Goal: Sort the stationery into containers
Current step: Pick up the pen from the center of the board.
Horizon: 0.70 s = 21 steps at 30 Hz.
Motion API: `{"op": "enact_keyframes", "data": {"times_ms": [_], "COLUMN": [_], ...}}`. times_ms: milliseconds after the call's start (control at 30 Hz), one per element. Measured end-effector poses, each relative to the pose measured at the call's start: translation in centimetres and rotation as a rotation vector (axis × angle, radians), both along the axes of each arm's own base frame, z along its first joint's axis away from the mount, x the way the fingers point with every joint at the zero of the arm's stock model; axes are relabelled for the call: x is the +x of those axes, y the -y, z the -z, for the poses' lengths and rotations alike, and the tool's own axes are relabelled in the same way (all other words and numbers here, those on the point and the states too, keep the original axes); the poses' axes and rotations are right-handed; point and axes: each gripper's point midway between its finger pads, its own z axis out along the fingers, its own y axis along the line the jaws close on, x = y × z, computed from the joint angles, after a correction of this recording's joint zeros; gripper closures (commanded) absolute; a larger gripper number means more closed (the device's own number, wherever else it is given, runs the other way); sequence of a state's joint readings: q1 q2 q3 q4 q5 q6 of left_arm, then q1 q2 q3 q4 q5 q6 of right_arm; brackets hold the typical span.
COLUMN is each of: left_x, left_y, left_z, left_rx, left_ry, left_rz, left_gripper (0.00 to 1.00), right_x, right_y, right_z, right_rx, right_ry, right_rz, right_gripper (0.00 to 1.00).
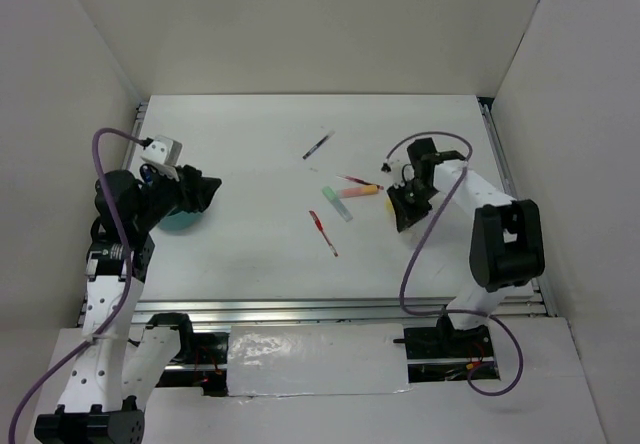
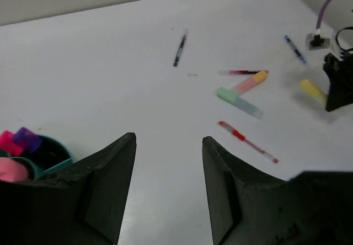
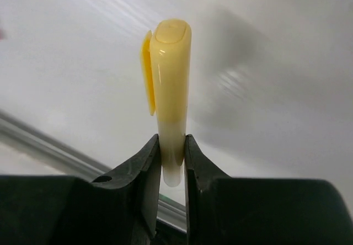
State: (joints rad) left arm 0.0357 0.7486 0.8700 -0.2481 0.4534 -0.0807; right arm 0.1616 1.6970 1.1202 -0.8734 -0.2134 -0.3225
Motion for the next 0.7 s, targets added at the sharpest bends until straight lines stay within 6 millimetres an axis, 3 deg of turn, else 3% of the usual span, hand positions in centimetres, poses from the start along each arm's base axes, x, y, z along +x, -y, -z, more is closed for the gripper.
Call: {"op": "enact_keyframes", "data": {"times_ms": [100,167,233,333,467,567,700], "left_x": [-0.5,-1.1,-1.8,-2.7,-3.2,-4.0,-6.0], "left_y": [1.5,2.8,4.2,6.0,7.8,9.5,11.9], "left_z": [-1.0,-1.7,-2.2,-2.8,-2.8,-3.4,-4.2], "left_rx": [-0.125,-0.204,-0.281,-0.413,-0.538,-0.576,-0.563], "left_ry": [-0.017,-0.02,-0.03,-0.059,-0.127,-0.15,-0.138], "left_rz": [0.047,0.107,0.181,0.287,0.382,0.461,0.581], "left_gripper": [0.36,0.36,0.36,0.35,0.34,0.34,0.33], "right_x": [2.1,2.8,1.8,-2.2,-7.9,-10.0,-11.2], "right_y": [-3.7,-7.0,-10.6,-15.8,-20.7,-22.4,-23.8], "right_z": [-5.9,-11.1,-15.6,-20.4,-23.5,-24.9,-26.0], "right_rx": [0.194,0.335,0.473,0.669,0.849,0.928,0.987], "right_ry": [0.151,0.276,0.362,0.395,0.318,0.257,0.208], "right_rz": [-0.066,-0.147,-0.257,-0.43,-0.606,-0.665,-0.697], "right_gripper": [1.0,1.0,1.0,1.0,1.0,1.0,1.0]}}
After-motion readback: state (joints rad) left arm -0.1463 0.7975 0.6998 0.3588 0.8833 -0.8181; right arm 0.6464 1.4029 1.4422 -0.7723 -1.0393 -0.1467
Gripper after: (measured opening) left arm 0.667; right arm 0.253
